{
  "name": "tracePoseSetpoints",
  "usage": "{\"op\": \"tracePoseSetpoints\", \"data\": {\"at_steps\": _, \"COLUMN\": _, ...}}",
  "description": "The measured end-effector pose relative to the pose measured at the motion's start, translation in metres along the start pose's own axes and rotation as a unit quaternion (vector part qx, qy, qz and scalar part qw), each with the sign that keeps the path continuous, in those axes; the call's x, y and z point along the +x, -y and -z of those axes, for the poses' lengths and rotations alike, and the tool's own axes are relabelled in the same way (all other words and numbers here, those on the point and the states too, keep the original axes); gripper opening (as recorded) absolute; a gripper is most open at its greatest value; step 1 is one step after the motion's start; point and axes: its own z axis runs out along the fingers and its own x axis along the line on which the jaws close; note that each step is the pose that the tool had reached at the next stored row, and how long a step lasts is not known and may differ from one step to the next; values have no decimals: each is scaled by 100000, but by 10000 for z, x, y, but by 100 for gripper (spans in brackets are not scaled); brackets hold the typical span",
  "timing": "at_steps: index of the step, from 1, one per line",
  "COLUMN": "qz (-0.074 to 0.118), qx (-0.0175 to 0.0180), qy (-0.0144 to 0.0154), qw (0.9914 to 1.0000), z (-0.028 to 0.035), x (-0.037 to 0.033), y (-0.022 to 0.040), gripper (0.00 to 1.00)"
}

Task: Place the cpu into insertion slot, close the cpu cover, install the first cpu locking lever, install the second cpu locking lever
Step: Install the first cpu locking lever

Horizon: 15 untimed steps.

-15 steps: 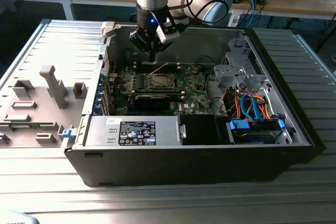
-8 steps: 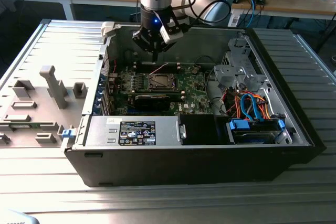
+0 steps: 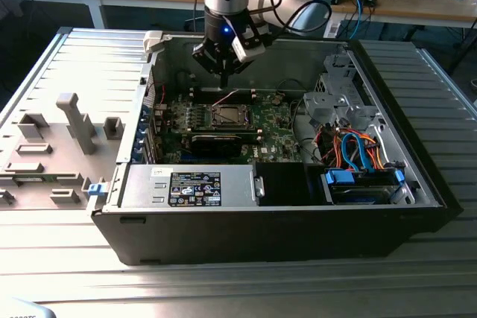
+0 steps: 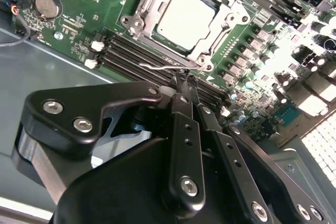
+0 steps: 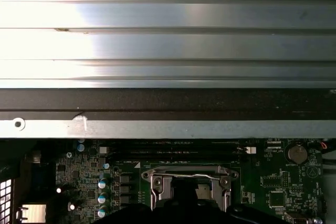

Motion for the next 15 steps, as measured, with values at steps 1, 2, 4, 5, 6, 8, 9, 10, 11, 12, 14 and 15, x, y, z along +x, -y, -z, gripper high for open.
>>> {"op": "tracePoseSetpoints", "data": {"at_steps": 1, "qz": 4, "qx": 1, "qy": 0, "qw": 100000, "z": 0, "x": -18, "y": 0, "gripper": 11}}
{"op": "tracePoseSetpoints", "data": {"at_steps": 2, "qz": 1, "qx": 1, "qy": -2, "qw": 100000, "z": 0, "x": -27, "y": 0, "gripper": 11}}
{"op": "tracePoseSetpoints", "data": {"at_steps": 4, "qz": 5, "qx": 0, "qy": -1, "qw": 100000, "z": -1, "x": -44, "y": 0, "gripper": 11}}
{"op": "tracePoseSetpoints", "data": {"at_steps": 5, "qz": 2, "qx": 0, "qy": 1, "qw": 100000, "z": -1, "x": -51, "y": 0, "gripper": 11}}
{"op": "tracePoseSetpoints", "data": {"at_steps": 6, "qz": 2, "qx": -1, "qy": 0, "qw": 100000, "z": -1, "x": -59, "y": 0, "gripper": 11}}
{"op": "tracePoseSetpoints", "data": {"at_steps": 8, "qz": -2, "qx": -1, "qy": 3, "qw": 100000, "z": -1, "x": -69, "y": 0, "gripper": 11}}
{"op": "tracePoseSetpoints", "data": {"at_steps": 9, "qz": -4, "qx": 1, "qy": 1, "qw": 100000, "z": -1, "x": -74, "y": 0, "gripper": 11}}
{"op": "tracePoseSetpoints", "data": {"at_steps": 10, "qz": 1, "qx": -1, "qy": 0, "qw": 100000, "z": -1, "x": -81, "y": 0, "gripper": 11}}
{"op": "tracePoseSetpoints", "data": {"at_steps": 11, "qz": 3, "qx": 0, "qy": -1, "qw": 100000, "z": -1, "x": -90, "y": 0, "gripper": 11}}
{"op": "tracePoseSetpoints", "data": {"at_steps": 12, "qz": 0, "qx": 1, "qy": -1, "qw": 100000, "z": -1, "x": -93, "y": 0, "gripper": 11}}
{"op": "tracePoseSetpoints", "data": {"at_steps": 14, "qz": -1, "qx": 1, "qy": -1, "qw": 100000, "z": -2, "x": -103, "y": 0, "gripper": 11}}
{"op": "tracePoseSetpoints", "data": {"at_steps": 15, "qz": 0, "qx": -1, "qy": 1, "qw": 100000, "z": -2, "x": -109, "y": 0, "gripper": 11}}
